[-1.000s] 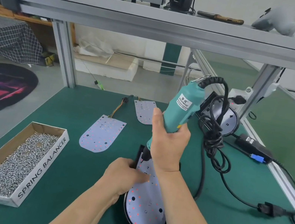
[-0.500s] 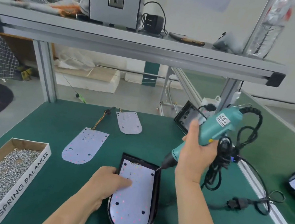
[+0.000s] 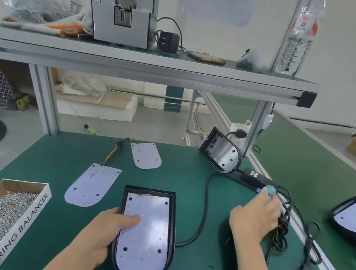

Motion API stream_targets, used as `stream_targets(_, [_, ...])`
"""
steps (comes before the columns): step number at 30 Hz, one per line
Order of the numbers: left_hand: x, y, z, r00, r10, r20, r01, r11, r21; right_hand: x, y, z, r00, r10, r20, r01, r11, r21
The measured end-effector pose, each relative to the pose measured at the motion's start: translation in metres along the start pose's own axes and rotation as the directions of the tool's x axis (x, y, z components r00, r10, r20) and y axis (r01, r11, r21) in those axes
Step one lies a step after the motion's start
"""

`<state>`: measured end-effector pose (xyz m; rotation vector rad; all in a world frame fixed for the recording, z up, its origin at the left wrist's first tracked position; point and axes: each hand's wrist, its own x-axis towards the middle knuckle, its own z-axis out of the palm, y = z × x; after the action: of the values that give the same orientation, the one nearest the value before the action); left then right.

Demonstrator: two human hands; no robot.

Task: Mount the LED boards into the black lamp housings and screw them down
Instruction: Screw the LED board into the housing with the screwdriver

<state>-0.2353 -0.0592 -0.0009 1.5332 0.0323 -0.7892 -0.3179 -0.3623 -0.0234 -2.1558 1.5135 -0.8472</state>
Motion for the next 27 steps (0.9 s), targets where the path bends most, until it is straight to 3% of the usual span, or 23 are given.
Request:
stream_targets(2, [0.001, -0.002, -0.004, 1.000, -0.005, -0.008, 0.005, 0.999, -0.054, 0.003, -0.014, 0.001, 0.978, -0.207, -0.010, 0.204, 0.971, -0.127])
stream_targets(3, [0.001, -0.003, -0.005, 1.000, -0.008, -0.012, 0.007, 0.996, -0.084, 0.003, -0.024, 0.001, 0.962, -0.262, 0.075, 0.269, 0.955, -0.120])
stream_targets(6, [-0.001, -0.003, -0.006, 1.000, -0.013, -0.002, 0.013, 0.991, -0.133, -0.003, -0.052, 0.007, 0.882, -0.145, 0.448, 0.208, 0.974, -0.094])
stream_targets(9, [-0.005, -0.001, -0.003, 0.999, -0.005, 0.053, 0.014, 0.987, -0.163, -0.017, -0.068, 0.013, 0.790, -0.125, 0.600, 0.299, 0.933, -0.199])
stream_targets(11, [-0.008, 0.000, -0.003, 0.997, -0.008, 0.076, 0.024, 0.979, -0.203, -0.024, -0.074, 0.009, 0.728, -0.136, 0.672, 0.339, 0.923, -0.180])
stream_targets(17, [-0.009, 0.007, 0.007, 0.990, -0.039, 0.135, 0.083, 0.938, -0.337, -0.080, -0.066, -0.021, 0.533, -0.213, 0.818, 0.265, 0.961, 0.078])
stream_targets(23, [-0.015, 0.027, 0.026, 0.977, 0.000, 0.213, 0.066, 0.950, -0.304, -0.128, -0.056, -0.042, 0.280, -0.496, 0.822, 0.226, 0.866, 0.445])
stream_targets(24, [-0.017, 0.032, 0.027, 0.971, 0.010, 0.239, 0.061, 0.955, -0.289, -0.122, -0.056, -0.044, 0.292, -0.526, 0.799, 0.218, 0.850, 0.480])
stream_targets(25, [-0.019, 0.036, 0.027, 0.963, 0.026, 0.267, 0.050, 0.960, -0.275, -0.112, -0.056, -0.044, 0.362, -0.566, 0.740, 0.196, 0.823, 0.533])
stream_targets(27, [-0.024, 0.043, 0.023, 0.948, 0.075, 0.308, 0.000, 0.971, -0.239, -0.087, -0.059, -0.044, 0.653, -0.561, 0.509, 0.221, 0.784, 0.580])
